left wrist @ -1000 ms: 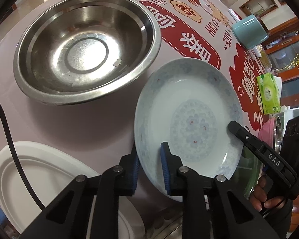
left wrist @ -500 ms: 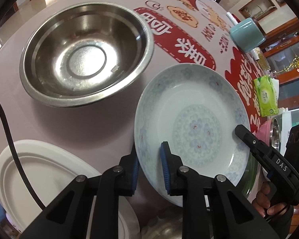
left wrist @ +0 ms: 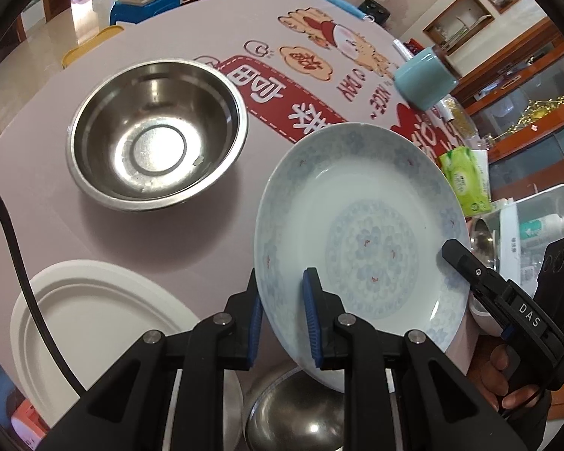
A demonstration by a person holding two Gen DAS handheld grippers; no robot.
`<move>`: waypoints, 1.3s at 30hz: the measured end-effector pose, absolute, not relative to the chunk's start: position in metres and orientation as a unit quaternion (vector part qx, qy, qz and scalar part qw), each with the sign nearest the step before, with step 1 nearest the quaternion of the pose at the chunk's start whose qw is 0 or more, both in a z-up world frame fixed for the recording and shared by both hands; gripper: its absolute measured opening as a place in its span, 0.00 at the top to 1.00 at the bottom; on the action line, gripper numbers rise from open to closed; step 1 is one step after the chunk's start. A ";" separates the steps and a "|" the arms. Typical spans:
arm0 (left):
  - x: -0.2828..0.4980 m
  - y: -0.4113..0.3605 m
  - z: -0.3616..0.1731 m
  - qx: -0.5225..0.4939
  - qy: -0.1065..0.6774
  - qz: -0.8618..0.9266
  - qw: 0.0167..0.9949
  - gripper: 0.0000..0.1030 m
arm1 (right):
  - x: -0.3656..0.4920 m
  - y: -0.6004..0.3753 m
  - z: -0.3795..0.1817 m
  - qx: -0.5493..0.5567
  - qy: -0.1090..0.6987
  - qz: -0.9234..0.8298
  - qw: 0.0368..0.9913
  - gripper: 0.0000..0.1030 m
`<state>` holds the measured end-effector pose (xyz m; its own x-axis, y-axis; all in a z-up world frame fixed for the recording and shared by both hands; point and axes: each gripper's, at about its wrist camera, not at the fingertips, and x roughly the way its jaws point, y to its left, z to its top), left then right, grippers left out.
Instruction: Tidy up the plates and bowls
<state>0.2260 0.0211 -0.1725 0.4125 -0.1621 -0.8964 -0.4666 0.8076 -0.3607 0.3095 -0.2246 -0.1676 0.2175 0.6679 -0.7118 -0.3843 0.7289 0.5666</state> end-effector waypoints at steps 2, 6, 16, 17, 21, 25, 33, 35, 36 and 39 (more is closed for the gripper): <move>0.219 0.019 -0.165 -0.291 0.532 0.095 0.790 0.82 | 0.304 -0.227 -0.160 0.136 0.518 0.344 0.771 0.93; 0.204 0.018 -0.151 -0.288 0.528 0.089 0.794 0.82 | 0.291 -0.230 -0.147 0.139 0.508 0.350 0.775 0.93; 0.154 0.024 -0.127 -0.291 0.511 0.082 0.805 0.83 | 0.249 -0.229 -0.126 0.137 0.494 0.359 0.780 0.93; 0.150 0.024 -0.126 -0.291 0.510 0.081 0.806 0.83 | 0.245 -0.228 -0.125 0.136 0.493 0.360 0.780 0.93; 0.129 0.029 -0.121 -0.290 0.507 0.082 0.808 0.83 | 0.227 -0.223 -0.121 0.130 0.492 0.363 0.780 0.93; 0.110 0.034 -0.118 -0.287 0.503 0.082 0.811 0.83 | 0.207 -0.217 -0.118 0.127 0.490 0.365 0.781 0.93; 0.075 0.049 -0.110 -0.271 0.501 0.085 0.818 0.83 | 0.164 -0.203 -0.116 0.117 0.488 0.370 0.782 0.92; 0.066 0.054 -0.109 -0.268 0.501 0.087 0.818 0.83 | 0.154 -0.198 -0.116 0.116 0.491 0.370 0.780 0.91; 0.063 0.057 -0.109 -0.266 0.501 0.087 0.819 0.83 | 0.148 -0.196 -0.116 0.114 0.492 0.370 0.780 0.91; 0.052 0.064 -0.108 -0.258 0.502 0.089 0.821 0.83 | 0.133 -0.189 -0.117 0.110 0.494 0.370 0.779 0.91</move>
<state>0.0518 0.0636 -0.1080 0.4807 -0.1137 -0.8695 -0.4043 0.8511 -0.3348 0.1333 -0.1893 -0.1168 0.2371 0.6854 -0.6885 -0.4680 0.7016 0.5373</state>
